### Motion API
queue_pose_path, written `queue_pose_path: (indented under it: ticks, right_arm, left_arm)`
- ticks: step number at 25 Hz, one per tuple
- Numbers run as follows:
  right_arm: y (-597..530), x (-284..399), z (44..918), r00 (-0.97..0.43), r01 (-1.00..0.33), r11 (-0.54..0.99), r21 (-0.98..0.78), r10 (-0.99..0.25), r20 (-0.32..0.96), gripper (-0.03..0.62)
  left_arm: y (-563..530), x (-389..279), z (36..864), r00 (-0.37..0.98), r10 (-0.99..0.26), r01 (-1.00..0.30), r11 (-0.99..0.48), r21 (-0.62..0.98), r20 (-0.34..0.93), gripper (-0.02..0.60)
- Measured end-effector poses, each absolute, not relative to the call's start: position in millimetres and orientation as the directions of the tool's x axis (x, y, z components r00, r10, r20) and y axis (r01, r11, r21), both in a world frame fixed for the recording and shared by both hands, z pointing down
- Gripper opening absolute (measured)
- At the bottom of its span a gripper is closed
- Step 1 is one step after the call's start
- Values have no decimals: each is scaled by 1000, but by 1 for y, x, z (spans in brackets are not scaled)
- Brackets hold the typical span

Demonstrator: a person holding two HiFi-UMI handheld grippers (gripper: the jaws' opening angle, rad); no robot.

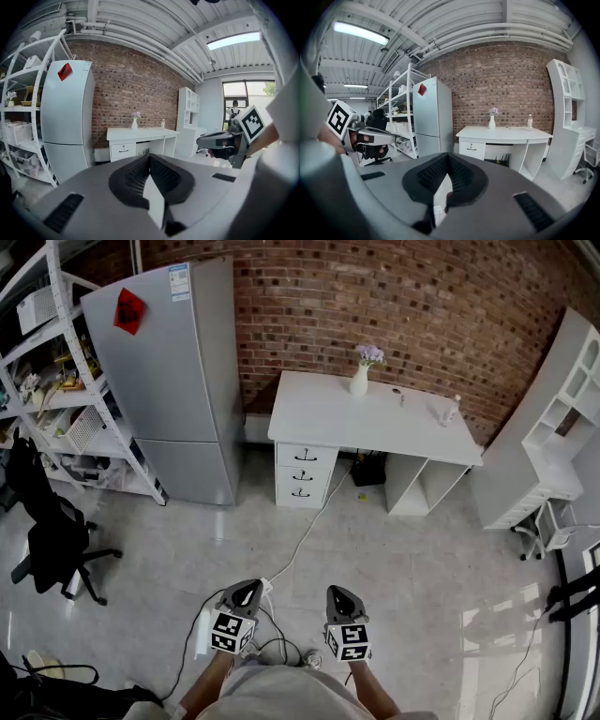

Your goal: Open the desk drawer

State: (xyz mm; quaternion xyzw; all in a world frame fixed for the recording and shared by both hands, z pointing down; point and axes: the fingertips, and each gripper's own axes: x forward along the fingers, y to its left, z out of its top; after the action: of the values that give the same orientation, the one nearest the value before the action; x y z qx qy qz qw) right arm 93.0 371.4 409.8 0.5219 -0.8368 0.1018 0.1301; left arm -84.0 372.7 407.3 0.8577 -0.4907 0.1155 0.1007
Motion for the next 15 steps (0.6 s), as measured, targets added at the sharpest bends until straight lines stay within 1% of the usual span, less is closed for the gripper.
queue_pose_path:
  ticks: [6,15]
  right_arm:
    - [371,99,411,-428,-897,441,-36,-842,328,17]
    - [370,94,408,-401,-913,405,-55,-861,313,17]
  left_arm:
    - [373,-80,407,484,-824,-871,-487,69,295,12]
    - [369,-83,410,515,-805,-852,-518,73,296,12]
